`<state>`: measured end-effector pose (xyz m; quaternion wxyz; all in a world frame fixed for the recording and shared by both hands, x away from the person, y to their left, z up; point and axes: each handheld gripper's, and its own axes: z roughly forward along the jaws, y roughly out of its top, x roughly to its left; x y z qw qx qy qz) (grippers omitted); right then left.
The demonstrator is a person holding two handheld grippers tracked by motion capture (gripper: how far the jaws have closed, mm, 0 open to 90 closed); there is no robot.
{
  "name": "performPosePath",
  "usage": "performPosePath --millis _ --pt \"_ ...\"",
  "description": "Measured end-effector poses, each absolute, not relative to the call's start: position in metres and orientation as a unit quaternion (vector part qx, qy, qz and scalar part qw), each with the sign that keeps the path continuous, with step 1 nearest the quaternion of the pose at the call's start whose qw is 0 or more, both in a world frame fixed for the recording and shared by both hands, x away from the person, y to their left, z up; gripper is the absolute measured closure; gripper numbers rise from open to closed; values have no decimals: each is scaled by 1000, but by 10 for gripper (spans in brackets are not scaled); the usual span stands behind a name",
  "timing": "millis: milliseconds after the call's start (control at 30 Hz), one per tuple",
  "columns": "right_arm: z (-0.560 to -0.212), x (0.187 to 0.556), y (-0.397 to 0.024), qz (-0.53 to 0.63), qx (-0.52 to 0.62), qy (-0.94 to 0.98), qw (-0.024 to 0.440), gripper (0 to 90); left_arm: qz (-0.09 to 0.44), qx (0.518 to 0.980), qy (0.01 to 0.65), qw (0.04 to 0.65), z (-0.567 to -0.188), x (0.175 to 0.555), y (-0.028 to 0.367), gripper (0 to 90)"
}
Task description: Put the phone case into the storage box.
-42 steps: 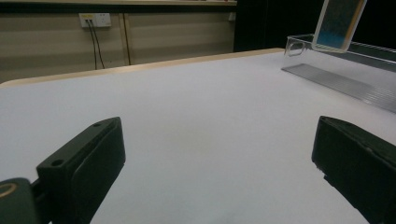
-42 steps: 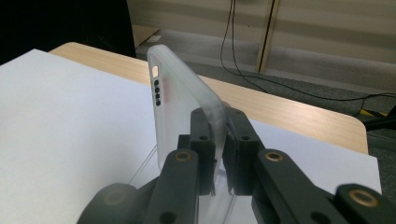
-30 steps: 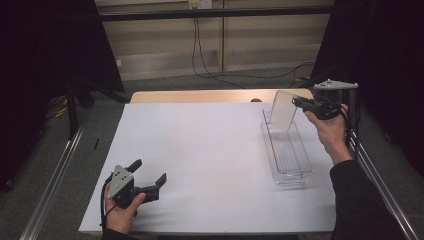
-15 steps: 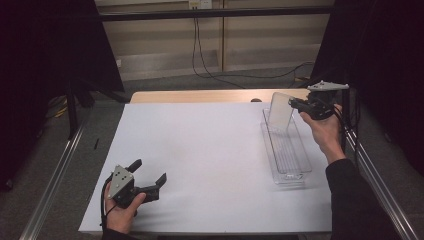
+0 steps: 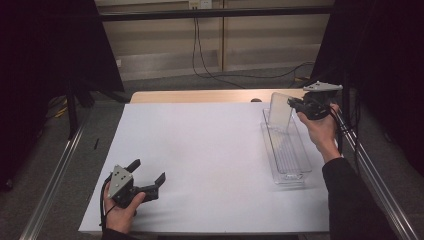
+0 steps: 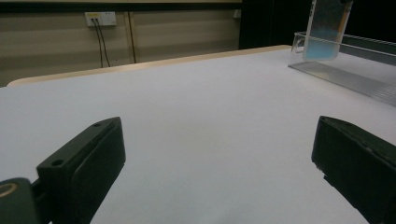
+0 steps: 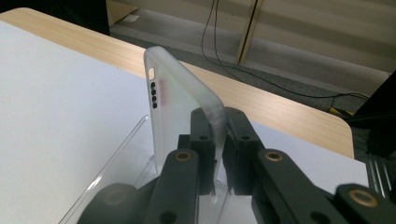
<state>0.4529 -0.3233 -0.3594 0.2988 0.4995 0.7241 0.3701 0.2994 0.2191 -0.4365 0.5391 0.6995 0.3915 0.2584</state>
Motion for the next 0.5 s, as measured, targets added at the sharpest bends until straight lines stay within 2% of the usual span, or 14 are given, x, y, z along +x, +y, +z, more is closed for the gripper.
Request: performPosePath --millis 500 --pt "-368 461 -312 358 496 727 312 830 262 702 389 536 -436 299 220 28"
